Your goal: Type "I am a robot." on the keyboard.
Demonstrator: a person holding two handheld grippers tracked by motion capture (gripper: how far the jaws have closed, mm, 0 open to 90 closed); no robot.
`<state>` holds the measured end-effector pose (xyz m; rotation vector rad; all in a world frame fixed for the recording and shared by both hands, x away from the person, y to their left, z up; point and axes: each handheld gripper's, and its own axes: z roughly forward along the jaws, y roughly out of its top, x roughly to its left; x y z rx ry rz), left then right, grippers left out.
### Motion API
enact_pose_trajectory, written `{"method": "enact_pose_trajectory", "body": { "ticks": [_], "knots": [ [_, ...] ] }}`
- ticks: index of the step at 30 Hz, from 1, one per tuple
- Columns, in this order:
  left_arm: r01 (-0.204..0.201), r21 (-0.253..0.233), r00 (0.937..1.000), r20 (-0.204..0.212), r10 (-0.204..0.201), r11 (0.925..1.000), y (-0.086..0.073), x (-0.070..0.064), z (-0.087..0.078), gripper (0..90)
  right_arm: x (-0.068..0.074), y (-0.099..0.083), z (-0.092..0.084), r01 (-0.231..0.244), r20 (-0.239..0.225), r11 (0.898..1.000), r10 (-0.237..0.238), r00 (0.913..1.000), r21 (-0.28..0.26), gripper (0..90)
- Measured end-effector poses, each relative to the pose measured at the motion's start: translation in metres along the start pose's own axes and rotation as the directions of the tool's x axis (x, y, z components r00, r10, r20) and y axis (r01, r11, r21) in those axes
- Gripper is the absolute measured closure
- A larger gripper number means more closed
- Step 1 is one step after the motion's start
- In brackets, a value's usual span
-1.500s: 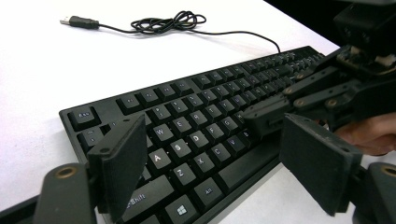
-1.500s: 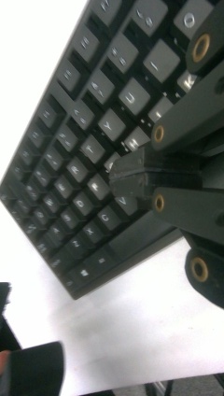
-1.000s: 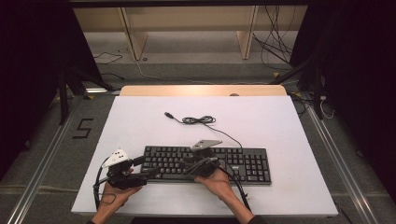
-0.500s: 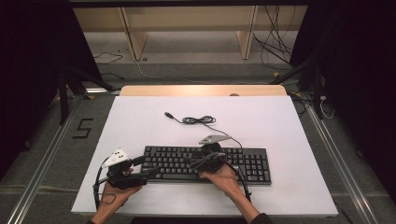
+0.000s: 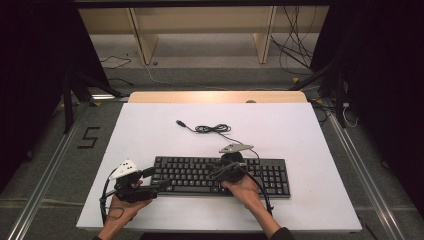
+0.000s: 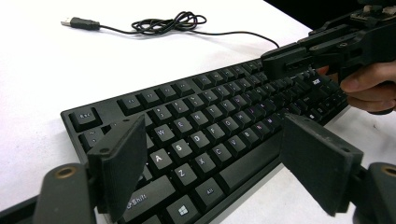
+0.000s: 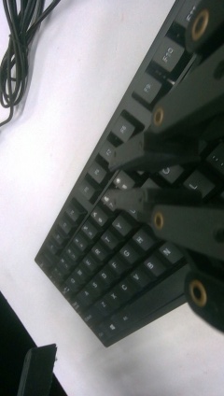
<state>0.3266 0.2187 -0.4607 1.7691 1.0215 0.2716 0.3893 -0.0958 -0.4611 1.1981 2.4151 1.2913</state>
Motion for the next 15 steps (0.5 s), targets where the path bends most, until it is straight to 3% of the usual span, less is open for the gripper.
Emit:
{"method": "enact_pose_trajectory", "body": {
  "ticks": [6, 15],
  "knots": [
    [0.001, -0.002, 1.0000, -0.001, -0.001, 1.0000, 0.0000, 0.0004, -0.0002, 22.9, -0.0029, -0.0027, 0.0009, -0.003, 0.018, 1.000, 0.003, 0.9998, 0.017, 90.0],
    [0.000, 0.000, 1.0000, -0.001, 0.000, 1.0000, 0.0000, 0.0004, -0.0001, 22.9, -0.0037, -0.0054, 0.0050, 0.000, 0.022, 0.999, -0.001, 0.9997, 0.036, 90.0]
  ]
}}
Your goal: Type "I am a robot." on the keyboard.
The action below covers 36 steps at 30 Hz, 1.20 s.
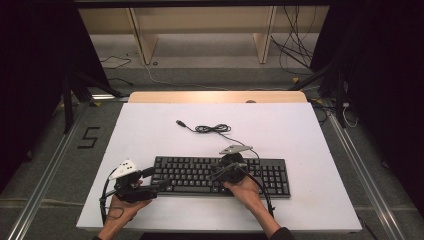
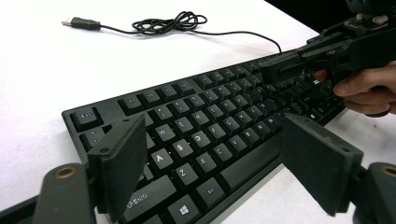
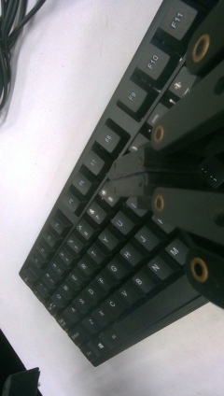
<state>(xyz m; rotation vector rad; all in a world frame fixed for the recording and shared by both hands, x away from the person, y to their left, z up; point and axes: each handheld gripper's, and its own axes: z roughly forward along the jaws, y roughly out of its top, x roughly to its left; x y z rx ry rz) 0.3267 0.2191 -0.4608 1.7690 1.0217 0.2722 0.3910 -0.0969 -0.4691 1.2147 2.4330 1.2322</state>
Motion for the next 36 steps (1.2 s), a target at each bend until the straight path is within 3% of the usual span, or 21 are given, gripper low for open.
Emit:
{"method": "enact_pose_trajectory", "body": {
  "ticks": [25, 36],
  "knots": [
    [0.000, 0.001, 1.0000, 0.000, 0.000, 1.0000, 0.0001, -0.0002, 0.0000, 22.9, 0.0006, -0.0067, 0.0087, 0.005, 0.010, 0.999, -0.006, 0.9999, 0.034, 90.0],
    [0.001, 0.000, 1.0000, -0.003, -0.001, 1.0000, 0.0002, 0.0002, 0.0000, 22.9, 0.0009, -0.0071, 0.0071, -0.001, 0.014, 1.000, 0.001, 0.9999, 0.023, 90.0]
  ]
}}
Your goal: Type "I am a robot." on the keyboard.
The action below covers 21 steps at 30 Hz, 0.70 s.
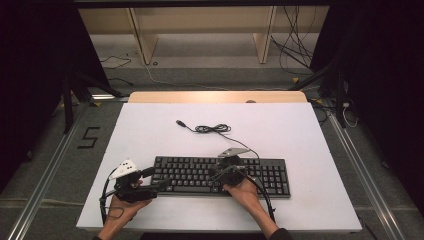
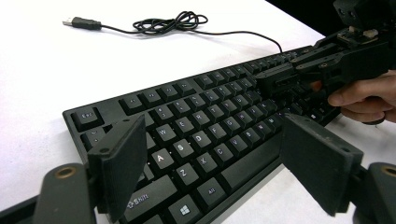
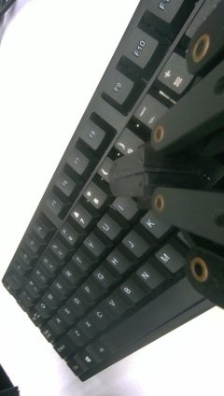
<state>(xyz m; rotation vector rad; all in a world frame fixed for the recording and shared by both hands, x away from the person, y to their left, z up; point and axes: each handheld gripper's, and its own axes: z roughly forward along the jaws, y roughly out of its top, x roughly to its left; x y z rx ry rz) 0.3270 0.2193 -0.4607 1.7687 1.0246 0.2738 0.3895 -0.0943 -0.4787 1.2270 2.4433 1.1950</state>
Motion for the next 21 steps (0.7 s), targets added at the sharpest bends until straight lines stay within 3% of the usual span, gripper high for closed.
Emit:
{"method": "enact_pose_trajectory", "body": {
  "ticks": [10, 21],
  "knots": [
    [-0.001, 0.003, 1.0000, -0.003, 0.001, 1.0000, 0.000, 0.000, 0.000, 22.9, 0.001, 0.002, -0.008, -0.020, -0.027, 0.999, 0.019, 0.9995, -0.046, 85.0],
    [0.000, 0.005, 1.0000, -0.005, 0.000, 1.0000, 0.000, 0.000, 0.001, 23.0, 0.002, 0.003, -0.012, -0.023, -0.040, 0.998, 0.020, 0.9990, -0.060, 78.1]
  ]
}}
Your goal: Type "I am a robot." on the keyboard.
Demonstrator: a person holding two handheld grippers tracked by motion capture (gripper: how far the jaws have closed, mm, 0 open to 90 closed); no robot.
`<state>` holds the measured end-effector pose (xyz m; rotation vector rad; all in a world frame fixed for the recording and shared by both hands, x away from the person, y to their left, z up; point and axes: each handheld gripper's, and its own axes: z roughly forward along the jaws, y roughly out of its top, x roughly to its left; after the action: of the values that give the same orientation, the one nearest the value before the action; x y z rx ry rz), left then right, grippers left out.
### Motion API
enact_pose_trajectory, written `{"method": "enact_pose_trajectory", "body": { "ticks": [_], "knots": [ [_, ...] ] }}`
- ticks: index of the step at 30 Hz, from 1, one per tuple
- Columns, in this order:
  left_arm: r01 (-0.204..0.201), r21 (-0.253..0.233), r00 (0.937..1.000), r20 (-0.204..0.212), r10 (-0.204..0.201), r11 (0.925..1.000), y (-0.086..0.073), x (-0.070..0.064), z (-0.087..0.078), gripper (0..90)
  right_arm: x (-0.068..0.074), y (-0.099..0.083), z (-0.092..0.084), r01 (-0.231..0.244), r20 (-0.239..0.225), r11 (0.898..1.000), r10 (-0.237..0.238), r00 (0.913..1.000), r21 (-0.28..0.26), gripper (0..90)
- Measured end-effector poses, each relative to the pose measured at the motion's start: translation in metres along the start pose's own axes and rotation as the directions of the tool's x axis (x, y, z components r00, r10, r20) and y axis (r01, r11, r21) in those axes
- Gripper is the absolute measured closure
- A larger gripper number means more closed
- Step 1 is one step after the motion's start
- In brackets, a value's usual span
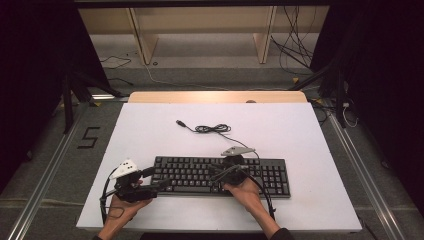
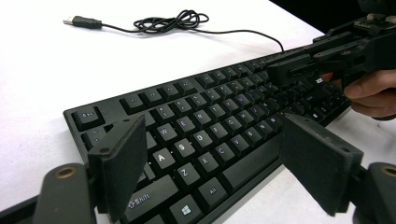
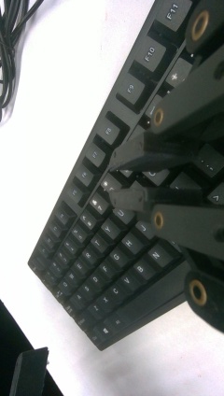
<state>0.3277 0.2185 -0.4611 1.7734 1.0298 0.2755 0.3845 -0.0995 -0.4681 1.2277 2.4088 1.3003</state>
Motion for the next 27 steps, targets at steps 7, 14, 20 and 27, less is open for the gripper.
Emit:
{"method": "enact_pose_trajectory", "body": {
  "ticks": [7, 14, 20, 27],
  "knots": [
    [-0.001, 0.001, 1.0000, 0.003, 0.001, 1.0000, 0.000, 0.000, 0.000, 23.0, 0.001, 0.000, -0.002, 0.003, -0.010, 1.000, -0.003, 0.9999, -0.003, 64.0],
    [0.000, 0.004, 1.0000, 0.003, 0.000, 1.0000, 0.000, 0.001, 0.001, 23.0, 0.006, 0.000, -0.005, 0.012, -0.030, 1.000, -0.012, 0.9995, -0.005, 49.6],
    [0.000, 0.012, 1.0000, 0.007, 0.000, 0.9999, 0.001, 0.001, 0.003, 23.0, 0.008, -0.001, -0.010, 0.025, -0.040, 1.000, -0.026, 0.9989, -0.019, 44.8],
    [0.001, 0.021, 0.9999, 0.014, -0.002, 0.9998, 0.003, 0.001, 0.007, 23.2, 0.009, -0.005, -0.018, 0.027, -0.047, 0.999, -0.029, 0.9985, -0.035, 41.7]
  ]
}}
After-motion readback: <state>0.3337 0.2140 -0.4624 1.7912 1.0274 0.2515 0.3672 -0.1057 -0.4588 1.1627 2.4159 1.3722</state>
